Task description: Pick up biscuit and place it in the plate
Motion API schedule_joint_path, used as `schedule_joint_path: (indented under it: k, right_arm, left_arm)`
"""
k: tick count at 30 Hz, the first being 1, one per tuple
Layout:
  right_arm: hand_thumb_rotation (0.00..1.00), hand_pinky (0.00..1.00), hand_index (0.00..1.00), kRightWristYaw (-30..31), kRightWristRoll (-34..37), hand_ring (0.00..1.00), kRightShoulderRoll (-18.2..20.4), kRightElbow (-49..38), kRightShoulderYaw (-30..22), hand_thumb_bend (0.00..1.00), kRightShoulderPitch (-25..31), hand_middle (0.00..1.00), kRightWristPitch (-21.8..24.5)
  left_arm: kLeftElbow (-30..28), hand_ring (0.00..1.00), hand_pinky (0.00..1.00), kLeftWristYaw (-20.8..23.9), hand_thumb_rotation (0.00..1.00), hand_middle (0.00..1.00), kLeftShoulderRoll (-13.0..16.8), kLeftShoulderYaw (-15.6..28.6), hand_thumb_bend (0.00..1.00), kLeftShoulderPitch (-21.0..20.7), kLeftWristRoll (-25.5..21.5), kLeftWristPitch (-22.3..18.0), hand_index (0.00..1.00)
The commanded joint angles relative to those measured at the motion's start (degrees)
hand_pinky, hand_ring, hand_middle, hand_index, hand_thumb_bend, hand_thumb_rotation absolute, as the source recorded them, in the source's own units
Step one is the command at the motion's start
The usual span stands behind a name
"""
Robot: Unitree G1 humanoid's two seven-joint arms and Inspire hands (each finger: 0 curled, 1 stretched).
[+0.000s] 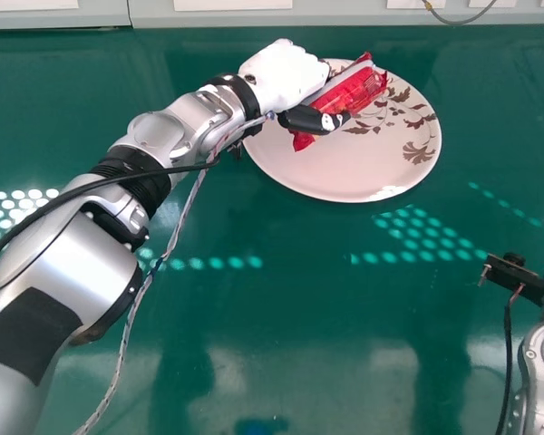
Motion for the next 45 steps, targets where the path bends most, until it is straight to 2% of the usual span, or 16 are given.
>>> schedule_joint_path:
  k: [1, 12, 14, 15, 16, 17, 18, 20, 22, 28, 32, 38, 40, 41, 43, 45]
  right_arm:
    - [0.31, 0.56, 0.66, -0.5, 0.3, 0.65, 0.2, -0.8, -0.6, 0.59, 0.9, 0.67, -0.6]
    - [0.31, 0.55, 0.66, -0.3, 0.8, 0.64, 0.2, -0.8, -0.8, 0.59, 0.8, 0.67, -0.8]
    - [0.3, 0.55, 0.67, -0.2, 1.1, 0.64, 0.2, -0.7, -0.9, 0.6, 0.9, 0.67, -1.0]
    - [0.3, 0.55, 0.67, -0.3, 1.1, 0.64, 0.2, -0.7, -0.9, 0.59, 0.9, 0.67, -1.0]
    - [0.3, 0.56, 0.67, -0.3, 1.2, 0.65, 0.2, -0.7, -0.9, 0.59, 0.9, 0.67, -1.1]
    - [0.3, 0.56, 0.67, -0.3, 1.2, 0.65, 0.2, -0.7, -0.9, 0.6, 0.9, 0.67, -1.1]
    - [0.31, 0.56, 0.67, -0.3, 1.2, 0.65, 0.1, -0.7, -0.8, 0.6, 1.0, 0.67, -1.0]
    - [0.32, 0.56, 0.67, -0.3, 1.1, 0.65, 0.0, -0.8, -0.8, 0.6, 1.1, 0.67, -0.8]
    - [0.31, 0.56, 0.67, -0.3, 1.3, 0.65, 0.1, -0.7, -0.8, 0.6, 1.0, 0.67, -1.0]
    - [0.31, 0.57, 0.68, -0.5, 0.6, 0.66, 0.2, -0.9, -0.7, 0.59, 1.2, 0.68, -0.4]
    - [0.3, 0.58, 0.68, -0.5, 0.8, 0.66, 0.3, -0.9, -0.8, 0.59, 1.5, 0.68, -0.7]
    - [0.3, 0.59, 0.68, -0.9, 0.4, 0.68, 0.8, -1.1, -0.5, 0.6, 1.9, 0.7, -0.5]
    - [0.29, 0.6, 0.69, -1.2, 0.5, 0.69, 1.2, -1.0, -0.5, 0.59, 2.1, 0.72, -0.7]
    - [0.29, 0.6, 0.69, -1.3, 0.7, 0.7, 1.4, -1.0, -0.6, 0.59, 2.1, 0.72, -0.7]
    - [0.29, 0.61, 0.69, -1.6, 1.1, 0.7, 1.7, -0.8, -0.6, 0.61, 2.3, 0.72, -1.0]
    - [0.3, 0.61, 0.69, -1.6, 0.6, 0.7, 1.5, -0.6, -0.4, 0.61, 2.6, 0.72, -1.2]
  left_arm:
    - [0.2, 0.4, 0.25, 0.4, 0.0, 0.52, -0.1, -0.6, 0.46, -1.4, -0.3, -0.5, 0.53]
    - [-0.9, 0.39, 0.24, 3.4, 0.0, 0.5, -0.2, -1.0, 0.46, -1.4, -0.4, -1.0, 0.54]
    - [-1.6, 0.36, 0.23, 4.3, 0.0, 0.47, -0.2, -1.9, 0.48, -1.4, 0.8, 0.6, 0.55]
    - [-1.9, 0.53, 0.36, 4.5, 0.23, 0.65, -0.1, -2.6, 0.73, -1.4, 1.7, 1.6, 0.7]
    - [-2.3, 0.63, 0.43, 4.6, 0.35, 0.74, 0.1, -3.0, 0.87, -1.4, 2.2, 2.2, 0.78]
    - [-2.7, 0.73, 0.52, 4.5, 0.46, 0.84, 0.2, -3.0, 0.93, -1.2, 2.2, 2.5, 0.85]
    - [-3.0, 0.86, 0.64, 5.4, 0.55, 0.93, 0.4, -3.1, 0.97, -0.9, 2.2, 2.6, 0.93]
    - [-3.5, 0.97, 0.76, 7.5, 0.72, 0.99, 0.8, -3.5, 1.0, -0.4, 2.8, 2.6, 0.99]
    - [-3.8, 0.99, 0.78, 9.7, 0.81, 1.0, 0.9, -3.7, 1.0, 0.1, 3.1, 3.0, 1.0]
    - [-4.2, 1.0, 0.86, 10.7, 0.81, 1.0, 0.8, -3.5, 0.95, 0.2, 2.7, 3.4, 1.0]
    - [-5.0, 1.0, 0.83, 11.4, 0.81, 1.0, 1.3, -3.7, 0.94, 0.4, 3.0, 3.5, 1.0]
    - [-11.0, 1.0, 0.86, 8.1, 0.82, 1.0, 5.0, -1.6, 0.86, 1.6, 1.1, 2.4, 1.0]
    - [-14.0, 0.95, 0.74, 9.5, 0.75, 0.98, 6.8, 0.3, 0.83, 3.1, -0.5, 1.3, 0.95]
    - [-15.3, 0.89, 0.65, 10.6, 0.69, 0.93, 7.6, 1.6, 0.82, 3.9, -1.7, 0.6, 0.91]
    - [-17.2, 0.74, 0.52, 13.5, 0.56, 0.78, 8.8, 4.5, 0.75, 5.5, -4.4, -1.8, 0.79]
    - [-18.0, 0.61, 0.45, 16.8, 0.43, 0.65, 10.2, 7.0, 0.65, 6.6, -6.7, -5.7, 0.67]
